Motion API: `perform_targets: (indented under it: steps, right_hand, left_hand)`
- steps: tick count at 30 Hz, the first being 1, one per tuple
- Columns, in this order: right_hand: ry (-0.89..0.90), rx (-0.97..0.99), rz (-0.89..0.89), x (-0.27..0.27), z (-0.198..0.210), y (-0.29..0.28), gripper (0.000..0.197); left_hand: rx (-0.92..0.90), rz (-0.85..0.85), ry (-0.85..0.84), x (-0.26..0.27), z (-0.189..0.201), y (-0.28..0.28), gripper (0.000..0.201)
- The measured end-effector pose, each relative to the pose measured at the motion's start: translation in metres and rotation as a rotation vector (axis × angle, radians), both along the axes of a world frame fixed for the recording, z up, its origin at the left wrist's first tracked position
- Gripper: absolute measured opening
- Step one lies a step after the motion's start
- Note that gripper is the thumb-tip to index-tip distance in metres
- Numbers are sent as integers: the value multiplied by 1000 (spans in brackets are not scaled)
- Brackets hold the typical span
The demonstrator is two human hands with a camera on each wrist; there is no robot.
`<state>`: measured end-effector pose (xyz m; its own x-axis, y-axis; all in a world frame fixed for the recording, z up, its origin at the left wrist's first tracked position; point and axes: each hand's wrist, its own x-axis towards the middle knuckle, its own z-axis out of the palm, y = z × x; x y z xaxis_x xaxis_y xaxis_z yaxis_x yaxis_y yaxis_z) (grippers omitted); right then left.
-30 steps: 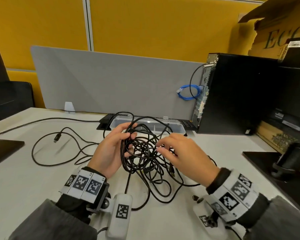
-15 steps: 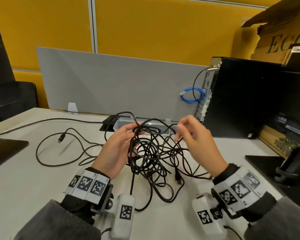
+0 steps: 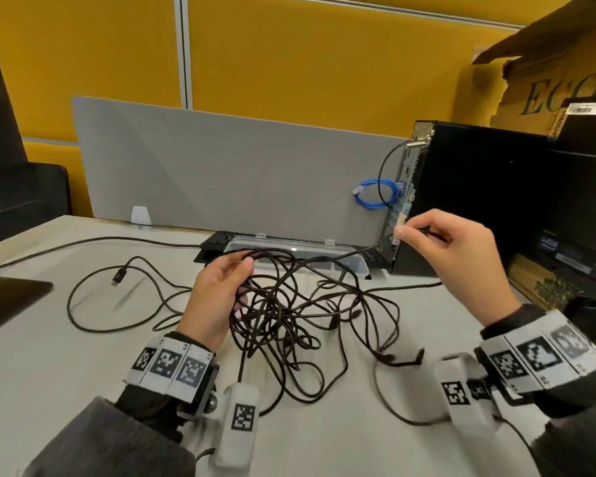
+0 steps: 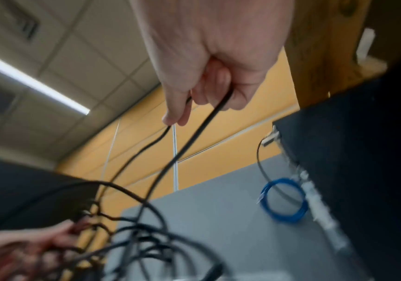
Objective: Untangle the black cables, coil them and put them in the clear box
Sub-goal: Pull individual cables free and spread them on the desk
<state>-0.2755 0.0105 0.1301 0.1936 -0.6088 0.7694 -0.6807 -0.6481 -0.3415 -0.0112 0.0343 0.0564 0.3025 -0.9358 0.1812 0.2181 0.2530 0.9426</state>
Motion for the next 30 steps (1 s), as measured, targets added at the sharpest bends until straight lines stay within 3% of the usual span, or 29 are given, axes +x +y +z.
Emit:
perform_targets:
  steps: [4, 6, 8, 11, 12, 14, 17, 19, 22, 23, 26, 30]
  right_hand:
    - [300, -132, -203, -24, 3, 1, 45]
    - [363, -120, -276, -31, 2, 2, 48]
    - [199, 37, -218, -35, 1, 1, 36]
    - [-287, 499, 50, -39, 1, 4, 9]
    - [-389, 557, 124, -41, 2, 6, 8]
    - [-498, 546, 244, -46, 4, 9, 14]
    - [-553, 527, 341, -49, 6, 10, 42]
    - [-326, 385, 141, -50, 6, 10, 52]
    - [346, -129, -433, -61, 8, 8, 48]
    - [434, -175, -525, -63, 9, 10, 47]
    - [538, 63, -607, -74, 0, 9, 38]
    - [613, 505, -513, -70, -26, -5, 27]
  left_hand:
    - [-32, 53, -3, 1, 4, -1, 18]
    - [-37, 61, -1, 1, 4, -2, 17]
    - [-37, 87, -18, 1, 3, -2, 18]
    - [-37, 122, -28, 5, 0, -3, 20]
    - [-40, 124, -32, 5, 0, -3, 20]
    - [-44, 128, -38, 6, 1, -2, 21]
    - [-54, 150, -48, 6, 0, -3, 22]
    - [-55, 175, -40, 7, 0, -3, 21]
    - [-45, 206, -16, 12, 0, -4, 22]
    - [-37, 219, 7, 15, 0, -5, 24]
    - [-37, 241, 23, 20, 0, -7, 26]
    - [-58, 195, -23, 18, -6, -9, 21]
